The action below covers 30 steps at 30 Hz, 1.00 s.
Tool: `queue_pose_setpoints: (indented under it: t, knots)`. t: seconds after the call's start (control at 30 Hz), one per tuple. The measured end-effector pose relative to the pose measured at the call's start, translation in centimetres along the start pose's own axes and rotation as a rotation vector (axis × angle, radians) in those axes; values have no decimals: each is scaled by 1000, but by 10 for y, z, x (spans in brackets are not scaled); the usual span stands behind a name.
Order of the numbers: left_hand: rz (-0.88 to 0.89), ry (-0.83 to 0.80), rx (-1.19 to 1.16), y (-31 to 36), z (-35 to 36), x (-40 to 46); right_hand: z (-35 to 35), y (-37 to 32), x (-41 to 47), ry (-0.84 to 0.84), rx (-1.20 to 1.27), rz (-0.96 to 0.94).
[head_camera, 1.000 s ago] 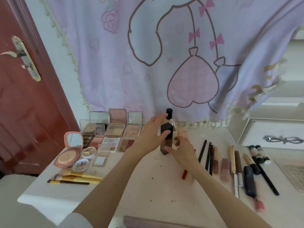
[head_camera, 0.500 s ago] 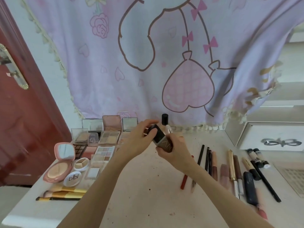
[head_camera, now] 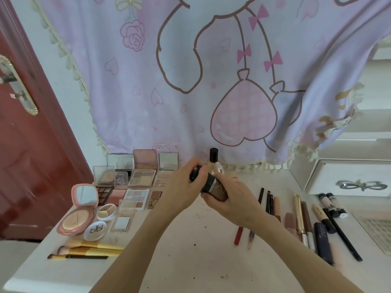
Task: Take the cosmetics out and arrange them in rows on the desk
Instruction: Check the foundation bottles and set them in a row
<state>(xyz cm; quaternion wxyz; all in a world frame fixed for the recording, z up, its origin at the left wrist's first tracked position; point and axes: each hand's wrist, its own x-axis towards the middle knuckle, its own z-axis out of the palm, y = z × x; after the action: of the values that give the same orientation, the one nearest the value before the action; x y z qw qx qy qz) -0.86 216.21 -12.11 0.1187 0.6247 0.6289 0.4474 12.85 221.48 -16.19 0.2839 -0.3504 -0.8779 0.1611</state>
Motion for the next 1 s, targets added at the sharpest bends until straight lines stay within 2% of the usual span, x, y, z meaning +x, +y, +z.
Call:
queue_pose_setpoints:
  t: [0.3, 0.5, 0.63, 0.87, 1.0]
  knots:
    - [-34, -30, -45, -2, -4, 0, -8, -4, -1, -41, -75, -47]
    - [-64, -103, -190, -7, -11, -7, -9, -9, -5, -83, -100, -65]
    - [-66, -95, -163, -11, -11, -7, -6, -16, -5, -53, -177, -58]
    - [-138, -106, -166, -13, -16, -7, -4, -20, -1, -68, -145, -27]
    - [-172, -135, -142, -18, -20, -3, -8, -26, 2, -153, -165, 19]
